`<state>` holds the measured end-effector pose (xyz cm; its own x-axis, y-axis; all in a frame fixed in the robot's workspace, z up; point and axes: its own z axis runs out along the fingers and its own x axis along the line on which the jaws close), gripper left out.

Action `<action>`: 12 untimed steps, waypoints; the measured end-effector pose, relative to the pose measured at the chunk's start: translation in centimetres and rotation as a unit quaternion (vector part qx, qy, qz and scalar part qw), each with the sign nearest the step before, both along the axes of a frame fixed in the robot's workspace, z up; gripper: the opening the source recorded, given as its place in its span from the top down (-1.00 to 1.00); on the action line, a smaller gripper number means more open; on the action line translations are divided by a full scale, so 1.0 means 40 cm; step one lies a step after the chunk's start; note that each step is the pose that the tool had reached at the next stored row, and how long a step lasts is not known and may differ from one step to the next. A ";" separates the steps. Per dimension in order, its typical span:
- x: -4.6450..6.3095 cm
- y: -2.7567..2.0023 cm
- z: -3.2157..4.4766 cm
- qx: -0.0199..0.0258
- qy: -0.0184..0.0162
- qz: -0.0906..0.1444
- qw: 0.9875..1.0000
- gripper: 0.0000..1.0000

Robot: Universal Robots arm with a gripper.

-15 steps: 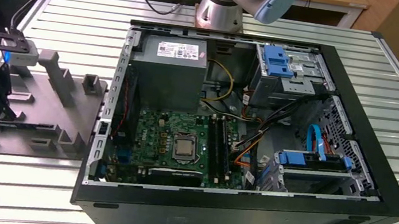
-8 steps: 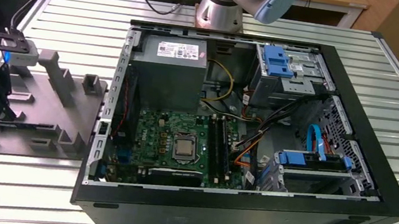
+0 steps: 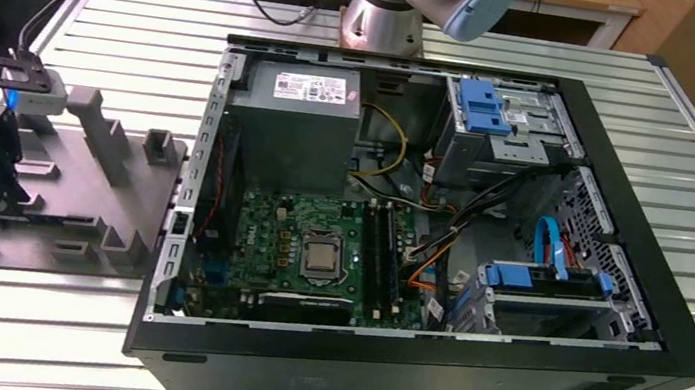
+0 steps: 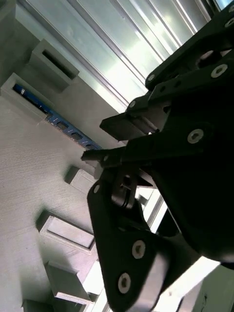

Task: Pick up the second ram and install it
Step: 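Pick up the second ram and move it above second insertion slot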

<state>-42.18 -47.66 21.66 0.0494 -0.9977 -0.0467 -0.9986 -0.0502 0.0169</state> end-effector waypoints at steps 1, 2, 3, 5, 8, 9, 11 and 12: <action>0.000 0.000 -0.009 0.000 -0.001 0.000 1.000 0.18; 0.000 0.000 -0.012 0.000 -0.002 0.001 1.000 0.18; -0.001 0.000 -0.015 0.000 -0.002 0.001 1.000 0.18; -0.001 0.000 -0.018 0.000 -0.002 0.001 1.000 0.18; -0.001 0.000 -0.018 0.000 -0.002 0.001 1.000 0.18; -0.001 0.000 -0.018 0.000 -0.002 0.001 1.000 0.18; -0.001 0.000 -0.020 0.000 -0.002 0.001 1.000 0.18; -0.001 0.000 -0.022 0.000 -0.002 0.001 1.000 0.18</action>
